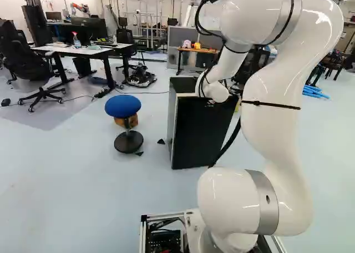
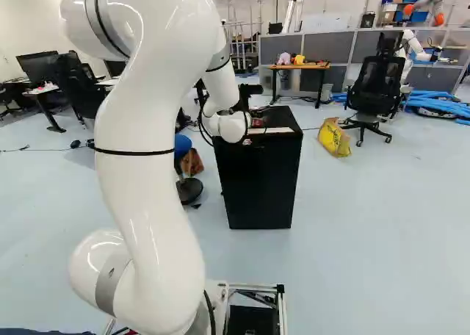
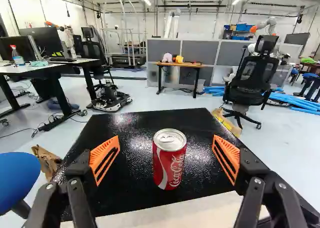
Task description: Grab a drink from the fridge
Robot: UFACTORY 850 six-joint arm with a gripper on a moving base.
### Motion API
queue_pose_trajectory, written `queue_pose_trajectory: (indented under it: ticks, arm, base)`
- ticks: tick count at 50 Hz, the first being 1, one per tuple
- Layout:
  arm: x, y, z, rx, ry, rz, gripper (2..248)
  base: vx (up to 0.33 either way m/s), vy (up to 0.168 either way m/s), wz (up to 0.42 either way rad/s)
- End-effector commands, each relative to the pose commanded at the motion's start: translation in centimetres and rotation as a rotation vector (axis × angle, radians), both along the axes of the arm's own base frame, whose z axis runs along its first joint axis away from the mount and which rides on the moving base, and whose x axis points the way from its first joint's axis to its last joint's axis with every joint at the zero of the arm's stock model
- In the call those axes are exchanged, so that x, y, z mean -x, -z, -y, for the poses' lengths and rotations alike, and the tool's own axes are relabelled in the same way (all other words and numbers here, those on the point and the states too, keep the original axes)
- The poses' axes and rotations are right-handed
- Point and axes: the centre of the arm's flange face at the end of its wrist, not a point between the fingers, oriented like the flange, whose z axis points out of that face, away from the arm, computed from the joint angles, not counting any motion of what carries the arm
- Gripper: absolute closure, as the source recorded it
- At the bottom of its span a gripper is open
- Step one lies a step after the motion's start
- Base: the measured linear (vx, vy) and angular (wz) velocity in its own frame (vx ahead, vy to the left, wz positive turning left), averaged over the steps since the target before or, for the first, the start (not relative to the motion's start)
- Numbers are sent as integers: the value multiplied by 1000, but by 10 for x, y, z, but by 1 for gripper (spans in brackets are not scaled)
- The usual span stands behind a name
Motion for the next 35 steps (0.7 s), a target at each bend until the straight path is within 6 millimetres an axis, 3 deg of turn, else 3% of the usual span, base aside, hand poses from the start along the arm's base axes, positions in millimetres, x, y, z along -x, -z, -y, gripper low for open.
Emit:
queue_pose_trajectory:
  ticks: [35]
  arm:
    - [-14, 6, 5, -34, 54, -25, 3]
  base:
    - [0, 0, 0]
